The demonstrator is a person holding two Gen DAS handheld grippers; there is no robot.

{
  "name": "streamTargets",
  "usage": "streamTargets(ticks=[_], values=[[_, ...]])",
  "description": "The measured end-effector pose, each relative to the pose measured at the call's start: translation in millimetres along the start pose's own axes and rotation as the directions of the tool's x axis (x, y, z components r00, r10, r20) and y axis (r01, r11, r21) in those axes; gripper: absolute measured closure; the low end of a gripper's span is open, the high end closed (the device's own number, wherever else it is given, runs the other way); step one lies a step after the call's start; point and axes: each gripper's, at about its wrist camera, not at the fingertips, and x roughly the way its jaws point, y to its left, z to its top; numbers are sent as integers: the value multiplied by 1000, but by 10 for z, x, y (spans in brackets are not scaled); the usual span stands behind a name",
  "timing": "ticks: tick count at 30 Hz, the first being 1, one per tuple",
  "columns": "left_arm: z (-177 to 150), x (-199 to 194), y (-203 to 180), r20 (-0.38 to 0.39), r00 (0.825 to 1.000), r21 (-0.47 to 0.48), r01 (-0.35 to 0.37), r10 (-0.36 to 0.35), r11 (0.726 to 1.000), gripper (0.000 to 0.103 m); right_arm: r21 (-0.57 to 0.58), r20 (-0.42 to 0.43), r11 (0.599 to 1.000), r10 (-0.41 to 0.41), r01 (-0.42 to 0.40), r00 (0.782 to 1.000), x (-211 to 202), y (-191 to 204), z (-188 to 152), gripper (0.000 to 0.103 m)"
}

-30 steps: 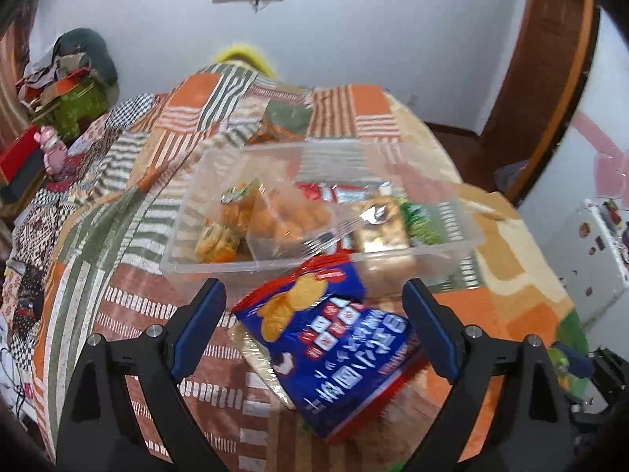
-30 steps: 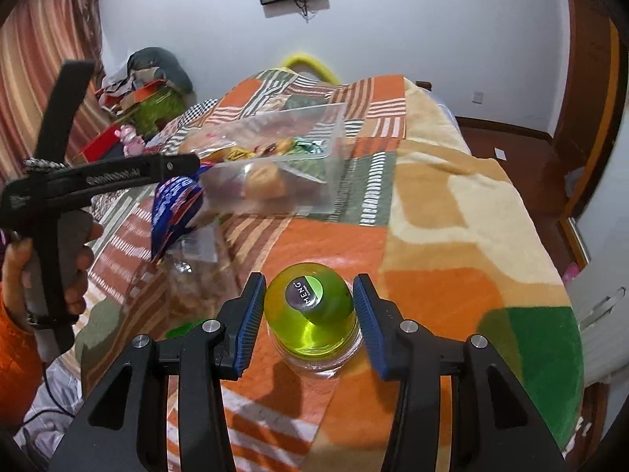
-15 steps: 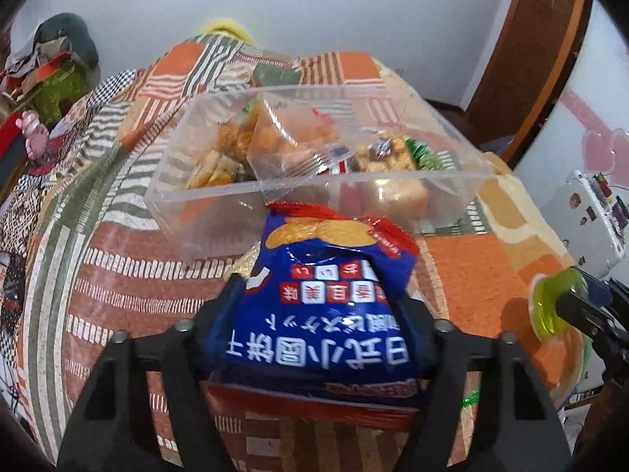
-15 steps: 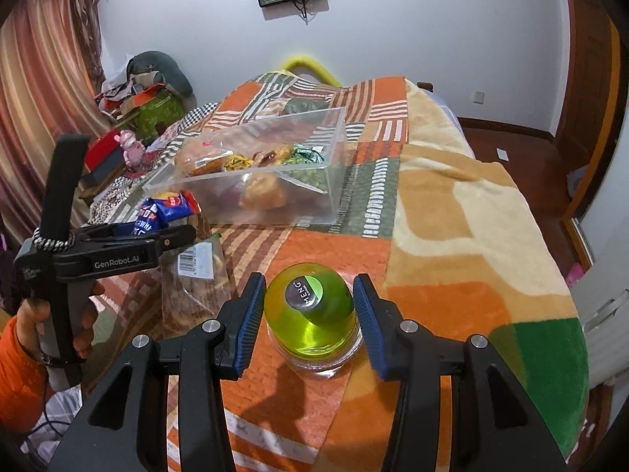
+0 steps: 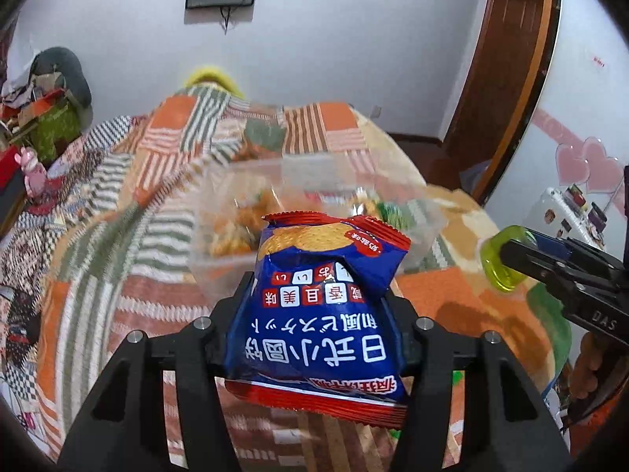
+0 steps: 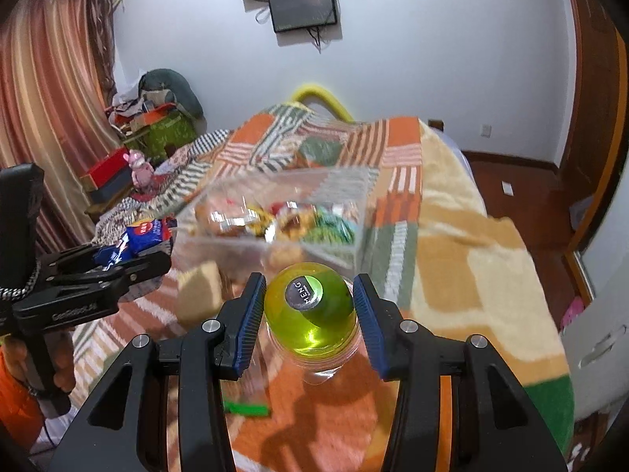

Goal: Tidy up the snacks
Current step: 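Place the blue cracker bag in the box with left tool while right places jar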

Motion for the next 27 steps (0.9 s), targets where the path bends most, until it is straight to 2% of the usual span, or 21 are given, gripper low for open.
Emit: streamTargets(ticks=[5,12,20,27], values=[[232,-44,137,48,999,-7,-16,16,1000,47,-20,48,1000,2,-1,999,102,98,279,60],[539,163,369,67,997,-18,-35,36,999,47,-57,71,998,-7,12,997,384,213,589,60],[800,666,547,31,998,-15,-51,51,999,47,-57,10,998,-3,3,1000,919,257,777,60],[833,1060,644,-26,999,-28,-38,37,999,47,-61,-71,998,5,-9,997,1321,292,794,60]])
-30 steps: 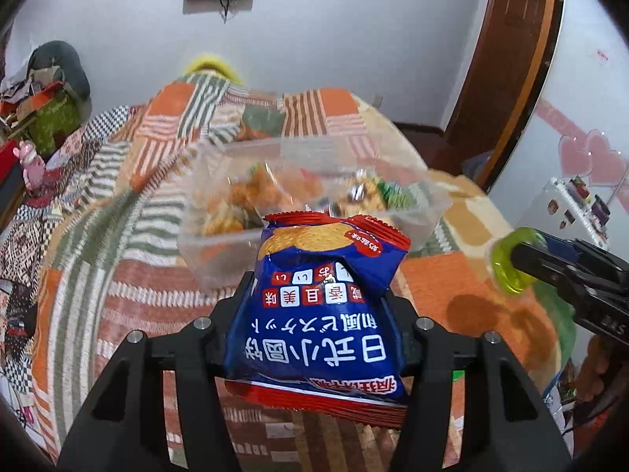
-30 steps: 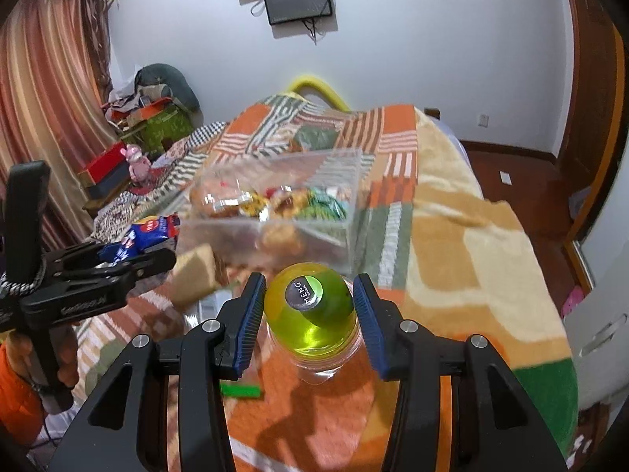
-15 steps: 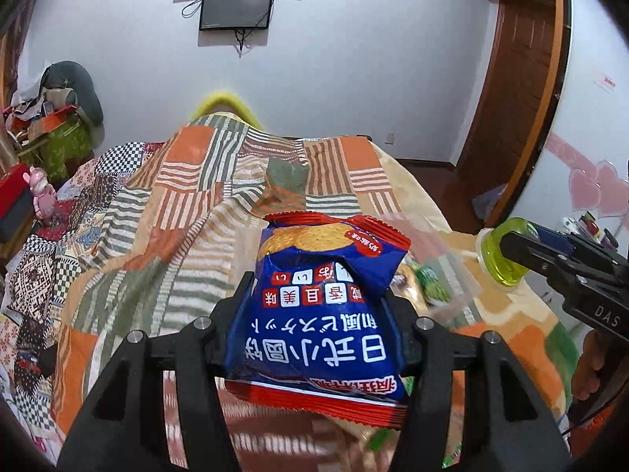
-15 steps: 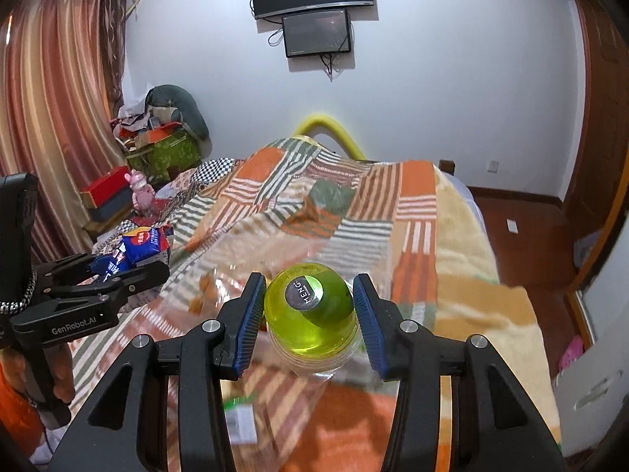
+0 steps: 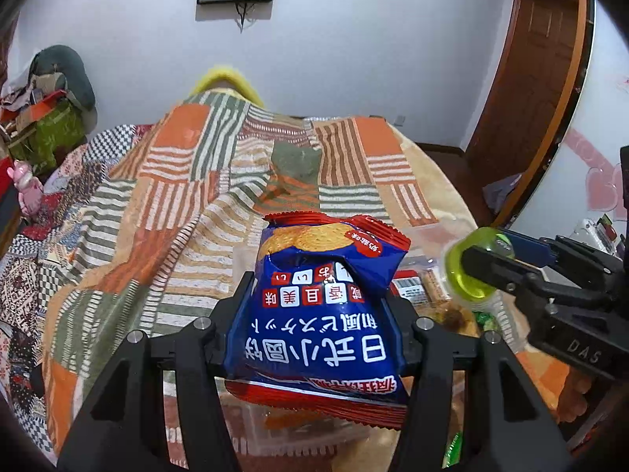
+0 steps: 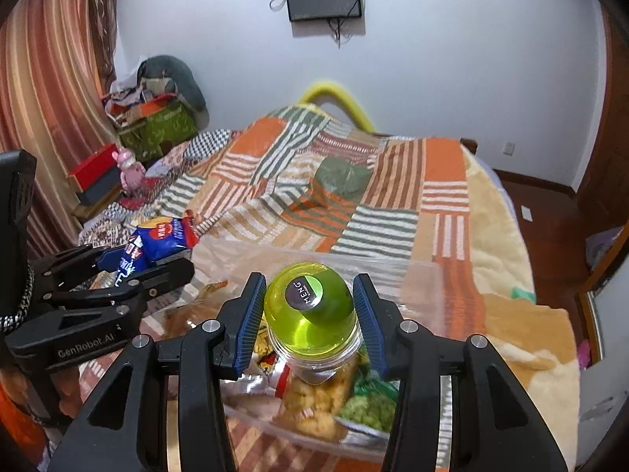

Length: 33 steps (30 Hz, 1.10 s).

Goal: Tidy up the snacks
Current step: 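Place the blue cracker bag in the box with left tool while right places jar, then grasp the wrapped cake slab with the left tool while the right grasps the bread pack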

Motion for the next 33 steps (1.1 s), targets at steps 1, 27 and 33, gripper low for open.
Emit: streamTargets(ticks=[1,27,33], values=[[-8,56,1,-9,1000,1,-2,2,1000,47,-2,-13,1000,2,-3,1000,44,8,-7,60],[-437,-972,-65,25,1000,42,-17,16,999,26,-54,1,998,16,-16,1000,-822,126,-537,43],[-882,-1206,-73,-16,1000,58,-21,22,998,20,-24,-83,998,62,-64,995,-804,227,-958,28]])
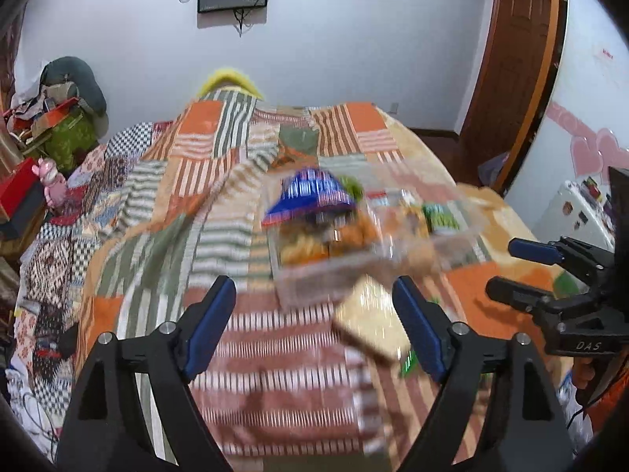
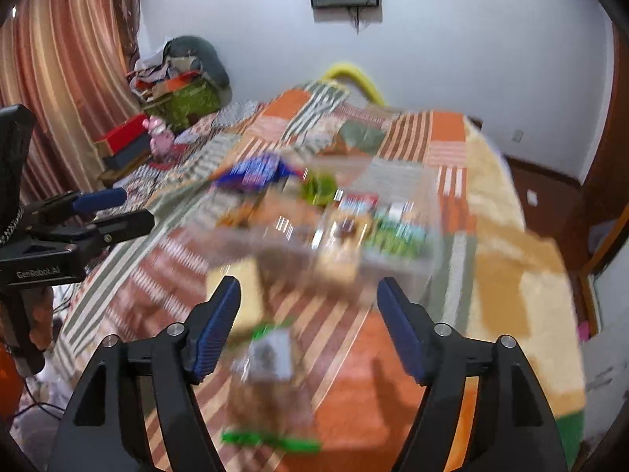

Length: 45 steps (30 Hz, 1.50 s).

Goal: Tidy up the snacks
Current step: 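Grasp the wrapped cake slab with the left tool while the right grasps the bread pack, then lower the cake slab into the box with left tool while right lowers bread pack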

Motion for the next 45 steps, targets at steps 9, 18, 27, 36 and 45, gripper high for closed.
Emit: streamTargets(ticks=[9,18,27,36,45], values=[[-541,32,-77,-106,994,-7,26,-26,1000,19,16,-168,999,37,-35,985,425,106,-404,23],[-510,297,-210,-121,991,-59,42,-49,997,19,-6,-183,999,51,-53,982,514,80,-416,51],[-286,846,-456,-164,982,-117,77,-96,990,19,50,-111,998,-19,24,994,156,-315,-466,56],[-289,1269,-557,-213,973,-144,54,-85,988,17,115,-58,993,-32,38,998,-34,-528,-477,56],[-364,1030,-546,-167,983,-77,65,-77,995,46,134,-24,991,-27,30,999,-107,-501,-422,56]])
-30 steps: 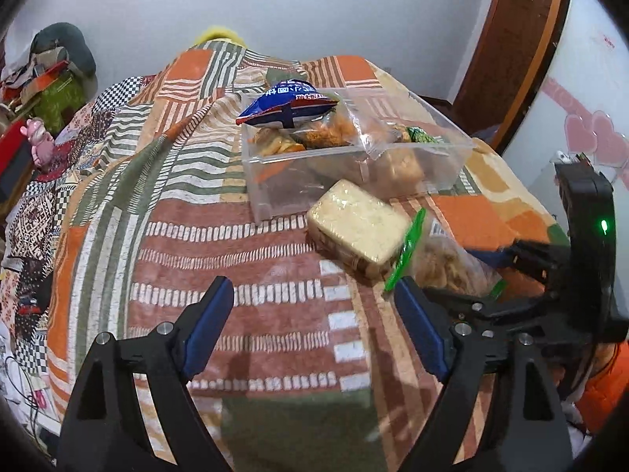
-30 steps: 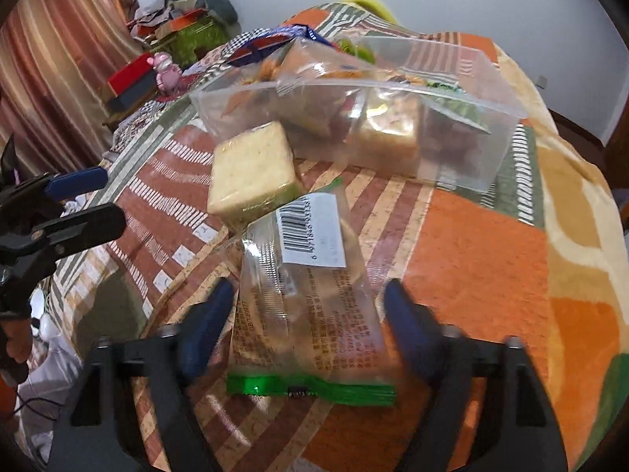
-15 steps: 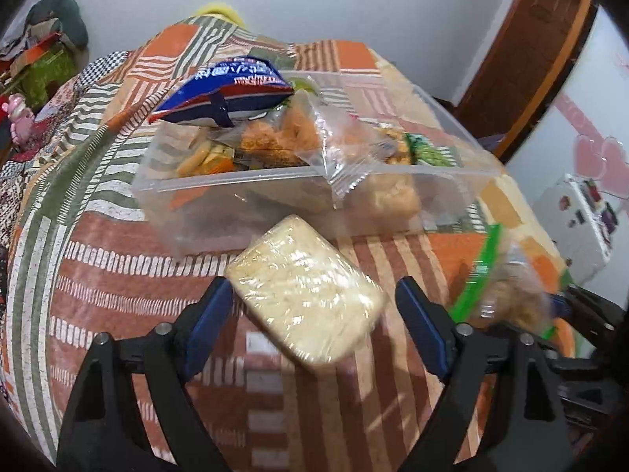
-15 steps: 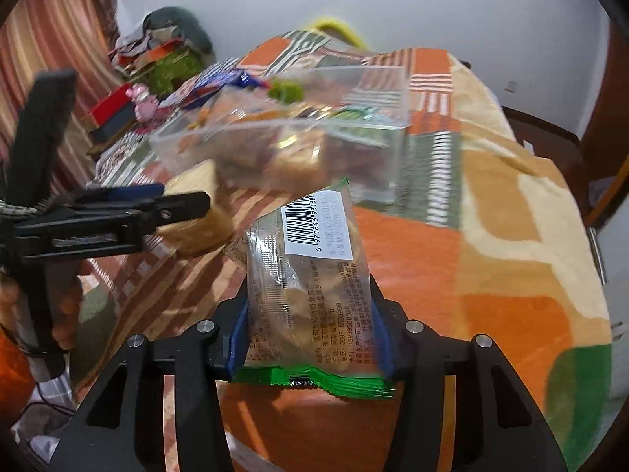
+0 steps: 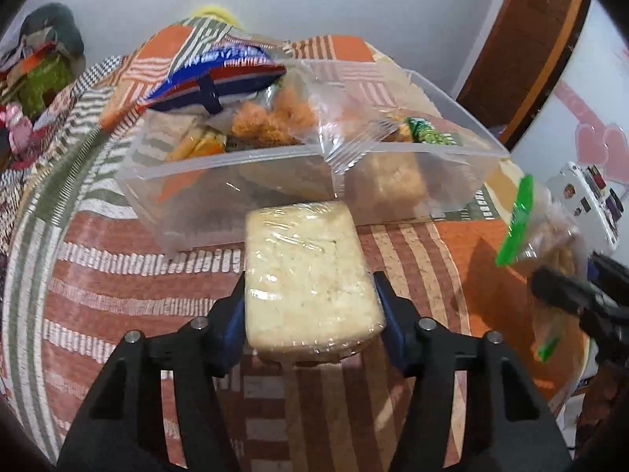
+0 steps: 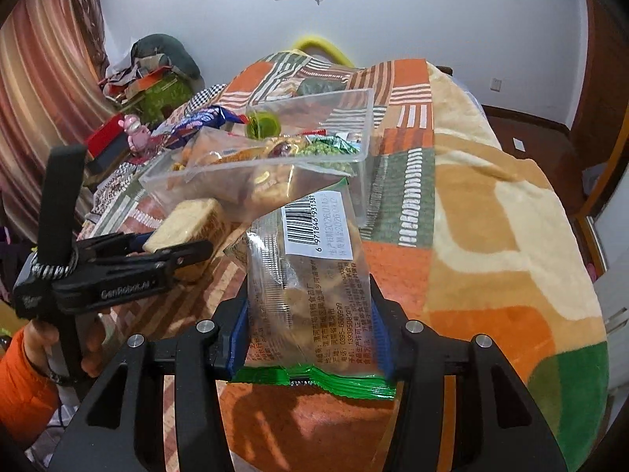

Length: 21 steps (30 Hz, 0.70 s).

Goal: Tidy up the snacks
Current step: 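Lower the cake slab into the box with left tool while right lowers bread pack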

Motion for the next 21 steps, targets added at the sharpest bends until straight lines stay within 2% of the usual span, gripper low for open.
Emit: streamTargets(ticks=[12,21], values=[[47,-570,-83,106,994,63,23,-30,998,48,-20,86,1000,4,-2,996,-163,112,319,56],[345,-1004,-198,235,970,91,36,-57,995,48,-32,164,999,-2,7,986,-228,181,616,56]])
